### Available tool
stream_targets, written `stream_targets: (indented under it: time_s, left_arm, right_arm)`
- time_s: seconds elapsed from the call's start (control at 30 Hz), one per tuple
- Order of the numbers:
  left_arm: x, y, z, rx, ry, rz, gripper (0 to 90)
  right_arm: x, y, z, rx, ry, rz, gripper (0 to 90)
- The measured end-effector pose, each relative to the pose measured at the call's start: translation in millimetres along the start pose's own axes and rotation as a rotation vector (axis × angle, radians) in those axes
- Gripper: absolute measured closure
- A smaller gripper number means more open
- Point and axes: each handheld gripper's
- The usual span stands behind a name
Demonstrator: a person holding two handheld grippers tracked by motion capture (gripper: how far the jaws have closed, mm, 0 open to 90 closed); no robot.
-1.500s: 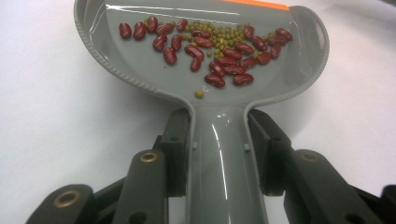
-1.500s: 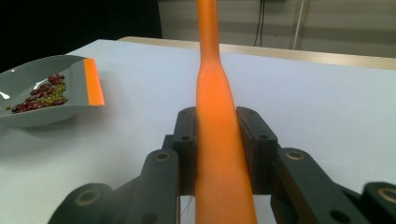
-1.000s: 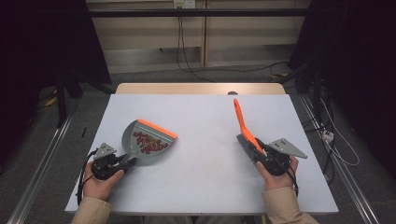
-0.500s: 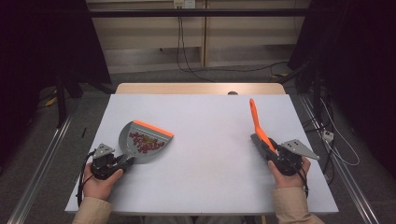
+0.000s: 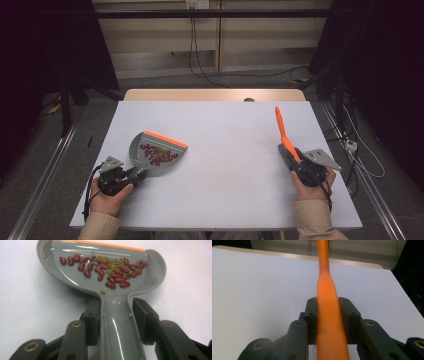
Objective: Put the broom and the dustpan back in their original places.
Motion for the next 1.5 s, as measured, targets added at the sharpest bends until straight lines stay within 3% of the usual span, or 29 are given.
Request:
stream_targets:
  time_s: [0.2, 0.6, 0.7, 0.83, 1.0, 1.1, 1.27, 1.5]
  left_arm:
    - [-7.9, 0.3, -1.7, -0.004, 0.002, -0.037, 54.2]
    - [-19.1, -1.6, -1.6, -0.015, -0.006, -0.09, 45.1]
    - [-21.5, -2.4, -1.6, -0.013, -0.011, -0.101, 42.4]
    - [-23.5, -4.6, -1.7, -0.01, -0.015, -0.117, 39.1]
    - [-26.4, -6.5, -0.7, -0.013, -0.017, -0.145, 36.2]
    - [-29.4, -8.1, 0.5, -0.017, -0.015, -0.161, 34.2]
    - [-33.3, -9.9, -0.2, -0.004, -0.032, -0.192, 28.1]
    - [-39.1, -12.3, 0.0, 0.004, -0.046, -0.225, 20.9]
  right_arm:
    - [7.7, -1.3, -1.5, -0.007, 0.005, 0.008, 70.4]
    - [18.0, -6.4, -3.0, -0.006, -0.053, 0.064, 68.1]
    - [19.1, -8.4, -3.6, -0.005, -0.073, 0.081, 66.5]
    - [23.1, -10.7, -4.5, 0.001, -0.058, 0.093, 64.8]
    - [26.8, -13.2, -7.1, 0.021, -0.076, 0.117, 59.5]
    - [28.8, -17.0, -9.5, 0.036, -0.094, 0.171, 51.8]
    - [35.3, -18.4, -9.2, 0.032, -0.113, 0.252, 48.6]
    - [31.3, -9.4, -7.2, 0.005, -0.121, 0.288, 38.7]
Point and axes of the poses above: each handheld gripper's, and its own axes: y roughly backward along the jaws, z roughly out of its top, x roughly to its left, and after that the axes turned 2 degrees about -y, right-handed
